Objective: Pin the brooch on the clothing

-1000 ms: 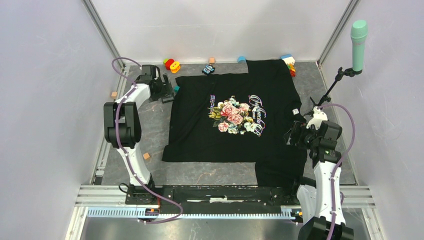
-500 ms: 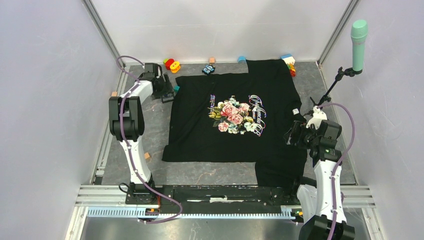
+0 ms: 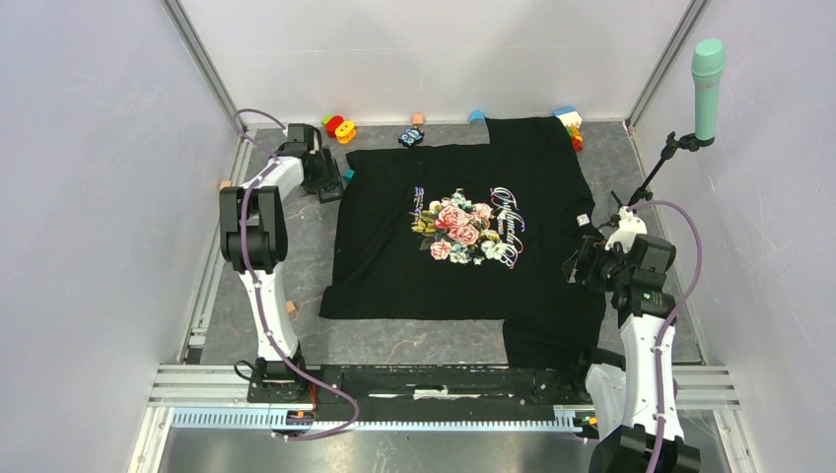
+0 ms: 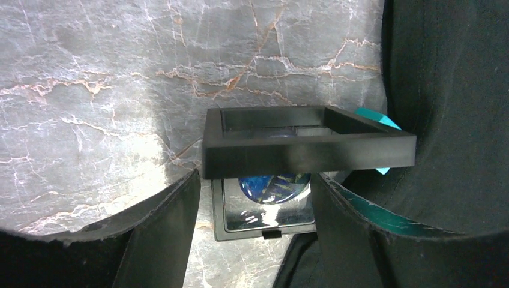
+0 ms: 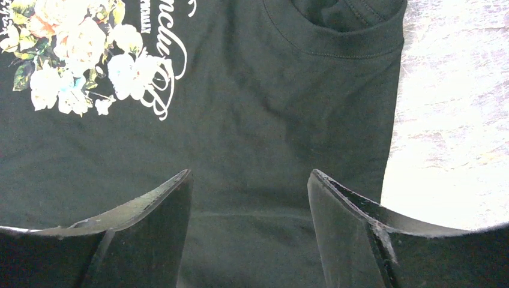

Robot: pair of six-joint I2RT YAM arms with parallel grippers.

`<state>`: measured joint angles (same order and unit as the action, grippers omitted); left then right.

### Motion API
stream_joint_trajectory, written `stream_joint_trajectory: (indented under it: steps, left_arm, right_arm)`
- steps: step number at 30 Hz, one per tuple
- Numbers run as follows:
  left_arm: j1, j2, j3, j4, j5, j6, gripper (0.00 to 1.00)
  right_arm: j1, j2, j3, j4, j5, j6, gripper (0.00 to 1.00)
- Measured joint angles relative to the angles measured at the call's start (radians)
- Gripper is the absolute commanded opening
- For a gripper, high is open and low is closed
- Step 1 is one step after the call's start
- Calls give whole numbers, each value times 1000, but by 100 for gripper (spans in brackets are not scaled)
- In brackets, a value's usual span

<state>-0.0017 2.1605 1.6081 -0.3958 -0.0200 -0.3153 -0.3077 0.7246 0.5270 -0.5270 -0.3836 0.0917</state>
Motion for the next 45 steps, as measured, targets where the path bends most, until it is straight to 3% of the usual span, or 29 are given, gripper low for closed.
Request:
stream_joint_trajectory:
  steps: [10,35,45]
  left_arm:
    - [35,42,63,-21,3,10,53]
    - [40,-40,0,-2,31,18,5]
    - [40,-156,-46,-39,94,15,2]
  right_arm:
    - [0,-3,0,-15,3,8,74]
    - [0,-45,0,-36,3,8,73]
    - [0,-43,5,-44,-17,5,79]
